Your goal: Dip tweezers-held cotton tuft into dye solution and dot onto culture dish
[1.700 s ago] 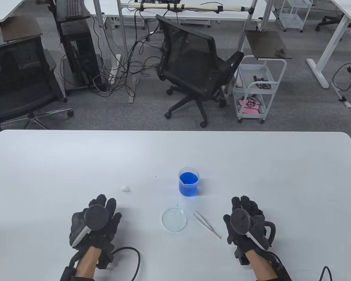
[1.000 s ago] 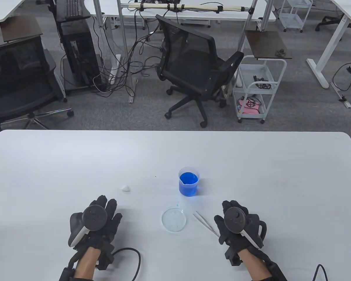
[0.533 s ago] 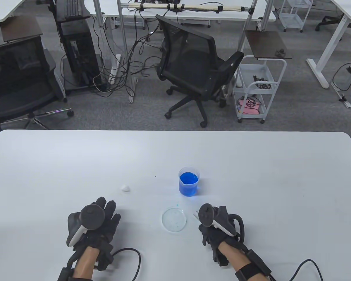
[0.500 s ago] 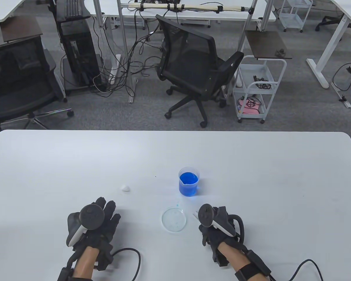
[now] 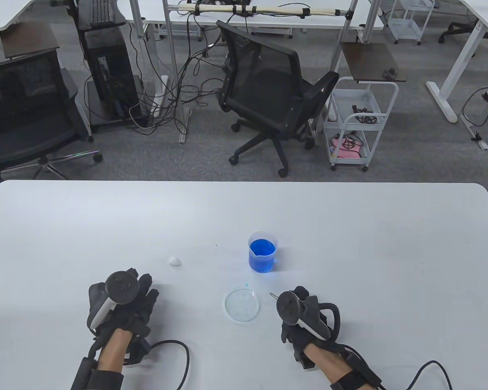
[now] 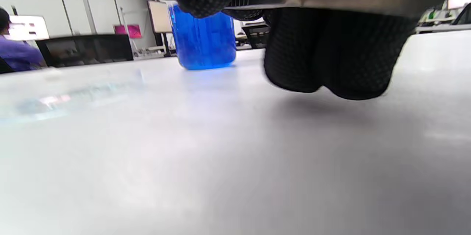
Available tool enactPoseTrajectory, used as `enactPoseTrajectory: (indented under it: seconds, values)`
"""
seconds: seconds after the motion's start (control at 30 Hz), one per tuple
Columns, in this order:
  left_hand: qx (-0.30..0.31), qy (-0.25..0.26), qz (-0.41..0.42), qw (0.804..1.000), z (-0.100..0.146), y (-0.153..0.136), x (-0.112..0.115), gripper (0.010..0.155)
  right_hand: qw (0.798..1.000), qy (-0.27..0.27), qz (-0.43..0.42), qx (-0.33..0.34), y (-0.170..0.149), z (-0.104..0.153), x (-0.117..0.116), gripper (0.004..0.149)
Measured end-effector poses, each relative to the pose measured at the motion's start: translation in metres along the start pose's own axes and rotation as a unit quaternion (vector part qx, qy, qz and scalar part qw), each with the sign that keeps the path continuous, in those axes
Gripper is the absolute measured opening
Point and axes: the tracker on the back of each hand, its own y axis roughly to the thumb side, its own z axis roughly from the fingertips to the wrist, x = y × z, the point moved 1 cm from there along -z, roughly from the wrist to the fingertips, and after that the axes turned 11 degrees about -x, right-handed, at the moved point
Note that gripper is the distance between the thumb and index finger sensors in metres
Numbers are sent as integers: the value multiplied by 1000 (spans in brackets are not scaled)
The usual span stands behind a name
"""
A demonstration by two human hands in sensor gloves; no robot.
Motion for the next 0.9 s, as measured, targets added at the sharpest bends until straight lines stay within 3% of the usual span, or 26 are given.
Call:
enactPoseTrajectory:
  seconds: [0.2, 0.43, 0.67, 0.9]
  values:
    - [9, -12, -45, 999, -55, 22, -14, 56, 1000, -26, -6, 14, -1, 12, 22, 54]
    - [27, -78, -107, 991, -105, 43, 9, 60, 999, -19, -13, 26, 2, 15, 24, 54]
    - [23, -101, -134, 986, -117, 43, 22, 61, 999, 10, 2, 41, 4, 13, 16, 53]
    - [55, -74, -135, 987, -105, 45, 27, 42, 999, 17, -2, 46, 3, 13, 16, 53]
